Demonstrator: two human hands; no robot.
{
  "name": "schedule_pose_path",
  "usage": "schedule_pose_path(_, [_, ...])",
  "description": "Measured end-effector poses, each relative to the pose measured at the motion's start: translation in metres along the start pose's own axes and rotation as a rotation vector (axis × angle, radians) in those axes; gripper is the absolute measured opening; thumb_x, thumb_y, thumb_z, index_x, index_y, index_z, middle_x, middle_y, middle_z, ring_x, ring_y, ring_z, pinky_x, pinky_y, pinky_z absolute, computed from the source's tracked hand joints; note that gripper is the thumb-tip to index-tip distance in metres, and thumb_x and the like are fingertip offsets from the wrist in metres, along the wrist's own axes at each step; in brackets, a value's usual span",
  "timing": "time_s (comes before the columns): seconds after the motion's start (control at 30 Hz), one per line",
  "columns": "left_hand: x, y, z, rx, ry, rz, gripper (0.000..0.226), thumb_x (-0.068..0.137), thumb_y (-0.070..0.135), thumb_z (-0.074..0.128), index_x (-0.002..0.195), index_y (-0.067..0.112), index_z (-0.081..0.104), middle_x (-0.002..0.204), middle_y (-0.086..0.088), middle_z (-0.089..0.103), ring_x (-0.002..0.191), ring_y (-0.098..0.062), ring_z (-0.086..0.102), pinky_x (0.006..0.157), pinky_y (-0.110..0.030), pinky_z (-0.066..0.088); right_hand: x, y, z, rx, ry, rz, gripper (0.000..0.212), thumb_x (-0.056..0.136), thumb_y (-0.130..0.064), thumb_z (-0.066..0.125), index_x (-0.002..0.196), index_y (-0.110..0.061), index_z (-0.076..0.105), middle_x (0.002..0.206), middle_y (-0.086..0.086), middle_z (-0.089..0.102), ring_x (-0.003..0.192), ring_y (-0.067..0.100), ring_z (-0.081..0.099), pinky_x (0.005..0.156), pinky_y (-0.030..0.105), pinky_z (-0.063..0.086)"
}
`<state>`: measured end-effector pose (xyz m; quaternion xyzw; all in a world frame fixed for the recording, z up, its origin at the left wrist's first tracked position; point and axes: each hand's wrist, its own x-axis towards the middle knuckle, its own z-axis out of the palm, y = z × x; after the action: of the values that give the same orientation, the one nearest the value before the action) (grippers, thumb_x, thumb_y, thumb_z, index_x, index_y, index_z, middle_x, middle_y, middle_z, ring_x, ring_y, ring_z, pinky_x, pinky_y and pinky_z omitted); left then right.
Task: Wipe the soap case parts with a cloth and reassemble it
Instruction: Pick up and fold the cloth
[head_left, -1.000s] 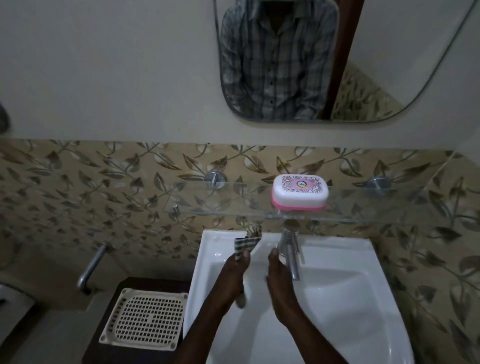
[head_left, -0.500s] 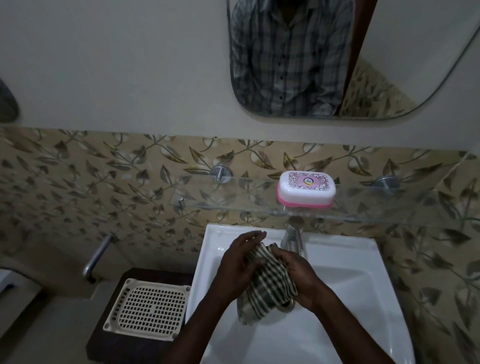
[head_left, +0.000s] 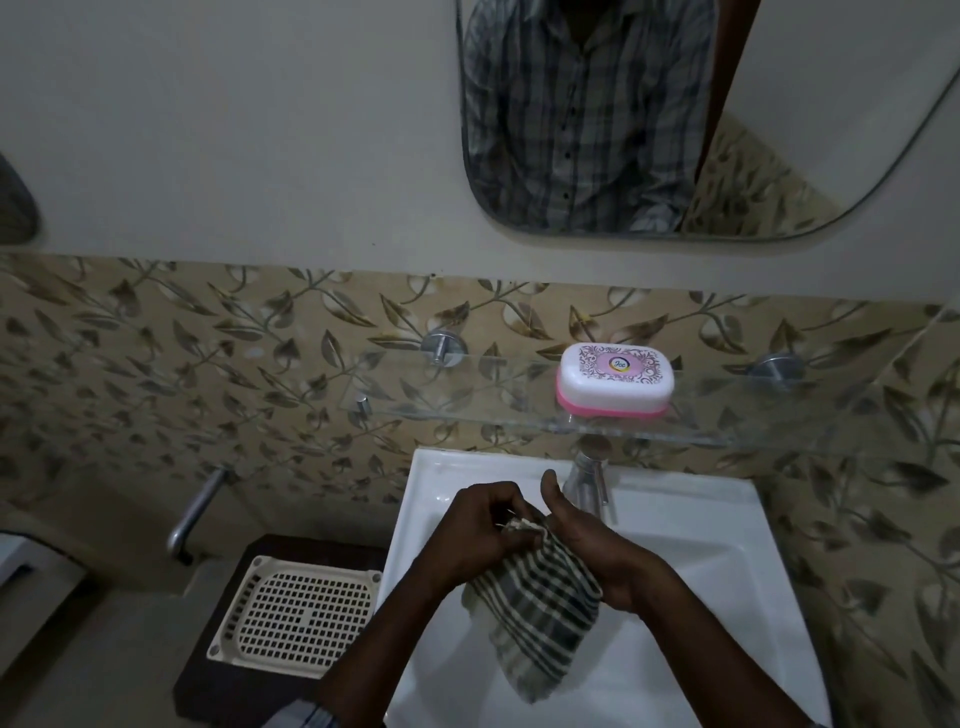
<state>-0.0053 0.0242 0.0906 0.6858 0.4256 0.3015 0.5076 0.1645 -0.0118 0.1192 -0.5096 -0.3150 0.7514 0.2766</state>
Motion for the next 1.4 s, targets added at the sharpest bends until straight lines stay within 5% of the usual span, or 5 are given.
schedule_pose_path(0.23, [-0.008, -0.013, -0.001, -0.028, 0.056, -0.029, 0.025, 0.065, 0.016, 0.089, 0.069, 0.007, 0.067, 0.076, -0.015, 0.072, 0.073, -0.021, 0.072, 0.07, -0.036, 0.06, -0.004, 0.003, 0.0, -0.717, -0.051, -0.001, 0.057, 0.067, -0.056, 0.08, 0.102, -0.012, 0.072, 0.1, 0.007, 0.075, 0.095, 0.023, 0.071, 0.089, 0.038, 0.054])
schedule_pose_path(0.5, [0.003, -0.033, -0.038, 0.055, -0.093, -0.015, 0.07, 0.058, 0.017, 0.096, 0.118, 0.031, 0.063, 0.09, 0.013, 0.065, 0.078, -0.002, 0.061, 0.069, -0.017, 0.05, 0.025, -0.007, 0.026, -1.274, 0.281, -0.452, 0.015, 0.082, -0.029, 0.061, 0.069, -0.023, 0.056, 0.077, 0.008, 0.072, 0.075, 0.025, 0.067, 0.06, 0.033, 0.045])
schedule_pose_path(0.67, [-0.011, -0.062, -0.072, 0.131, -0.011, -0.079, 0.036, 0.063, 0.013, 0.09, 0.093, 0.0, 0.076, 0.096, -0.017, 0.077, 0.09, -0.024, 0.071, 0.087, -0.047, 0.056, 0.036, -0.027, 0.04, -1.149, 0.253, -0.558, 0.012, 0.076, -0.02, 0.074, 0.085, -0.014, 0.068, 0.086, 0.004, 0.073, 0.084, 0.022, 0.066, 0.073, 0.036, 0.05])
schedule_pose_path(1.17, [-0.141, -0.146, -0.176, -1.252, 0.529, -0.343, 0.043, 0.09, 0.035, 0.054, 0.106, 0.003, 0.078, 0.104, -0.018, 0.078, 0.094, -0.031, 0.076, 0.081, -0.043, 0.063, 0.119, 0.024, 0.155, -0.362, 0.133, -0.407, 0.013, 0.074, -0.019, 0.085, 0.071, -0.01, 0.075, 0.073, 0.001, 0.076, 0.072, 0.016, 0.073, 0.067, 0.033, 0.057])
schedule_pose_path(1.4, [-0.186, -0.208, -0.176, -1.091, 0.465, -0.682, 0.028, 0.091, 0.014, 0.06, 0.11, -0.002, 0.073, 0.102, -0.022, 0.075, 0.086, -0.034, 0.075, 0.077, -0.045, 0.062, 0.161, 0.078, 0.203, -0.254, 0.231, -0.264, 0.025, 0.085, -0.005, 0.073, 0.109, 0.0, 0.069, 0.101, 0.016, 0.073, 0.093, 0.03, 0.069, 0.074, 0.037, 0.059])
